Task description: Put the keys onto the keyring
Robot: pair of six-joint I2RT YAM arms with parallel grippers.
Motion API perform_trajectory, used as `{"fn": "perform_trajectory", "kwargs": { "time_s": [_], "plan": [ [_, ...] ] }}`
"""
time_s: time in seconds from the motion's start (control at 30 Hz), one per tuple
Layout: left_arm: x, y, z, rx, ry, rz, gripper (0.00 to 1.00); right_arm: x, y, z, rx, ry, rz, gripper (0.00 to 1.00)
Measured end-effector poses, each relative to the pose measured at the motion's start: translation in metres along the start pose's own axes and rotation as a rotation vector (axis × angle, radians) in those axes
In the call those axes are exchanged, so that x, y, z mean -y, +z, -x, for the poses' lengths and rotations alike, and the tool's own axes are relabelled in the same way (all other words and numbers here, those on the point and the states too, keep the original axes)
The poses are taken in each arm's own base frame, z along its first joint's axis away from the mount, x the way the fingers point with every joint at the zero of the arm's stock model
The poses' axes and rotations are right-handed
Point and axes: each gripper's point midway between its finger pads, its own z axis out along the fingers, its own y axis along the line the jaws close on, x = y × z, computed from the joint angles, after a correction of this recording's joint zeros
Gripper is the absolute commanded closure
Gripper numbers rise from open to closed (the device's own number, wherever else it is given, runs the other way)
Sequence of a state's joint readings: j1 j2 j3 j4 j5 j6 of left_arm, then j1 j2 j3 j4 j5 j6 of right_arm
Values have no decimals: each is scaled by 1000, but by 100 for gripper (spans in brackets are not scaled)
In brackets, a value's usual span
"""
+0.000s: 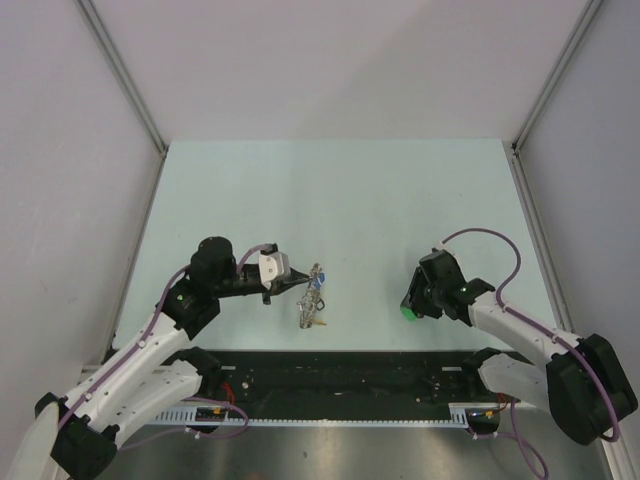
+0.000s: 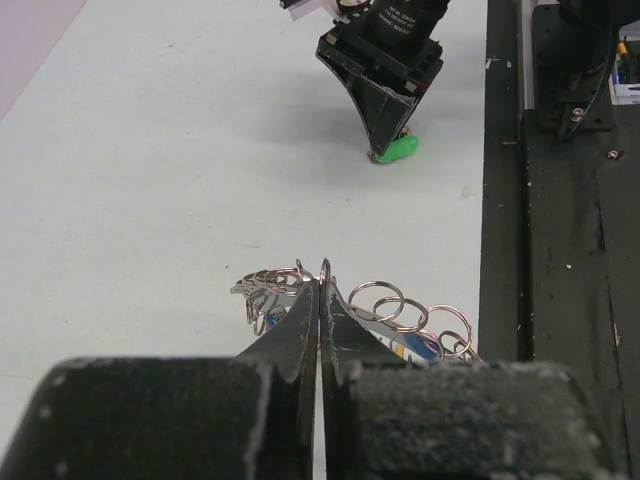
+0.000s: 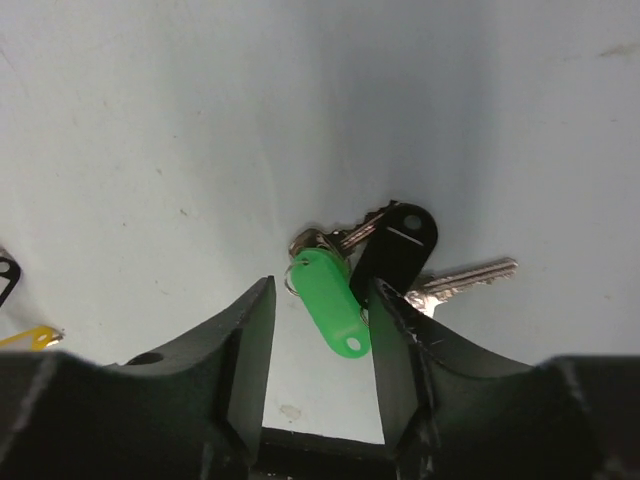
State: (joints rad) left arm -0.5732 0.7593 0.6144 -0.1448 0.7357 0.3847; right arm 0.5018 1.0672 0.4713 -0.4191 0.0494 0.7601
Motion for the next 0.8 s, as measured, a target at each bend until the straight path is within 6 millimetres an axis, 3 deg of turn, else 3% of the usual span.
{"fn": "perform_trajectory", "kwargs": {
  "time_s": [0.13,0.33,0.53,0.67,0.8],
  "plan": [
    [0,0,0,0,0,0,100,-15,6,-8,-49,-11,64,67],
    [0,0,-2,-4,-2,4,100,-51,18,-23,-131,-77,184,65],
    [-3,0,-4,-12,-4,19,100,-78,9,0,-65,-166,221,62],
    [-3,-1,-3,-10,0,25,100,-71,1,17,0,-206,191,65],
    [-4,-1,-3,-9,1,28,100,-48,3,28,12,-213,121,71]
  ]
}}
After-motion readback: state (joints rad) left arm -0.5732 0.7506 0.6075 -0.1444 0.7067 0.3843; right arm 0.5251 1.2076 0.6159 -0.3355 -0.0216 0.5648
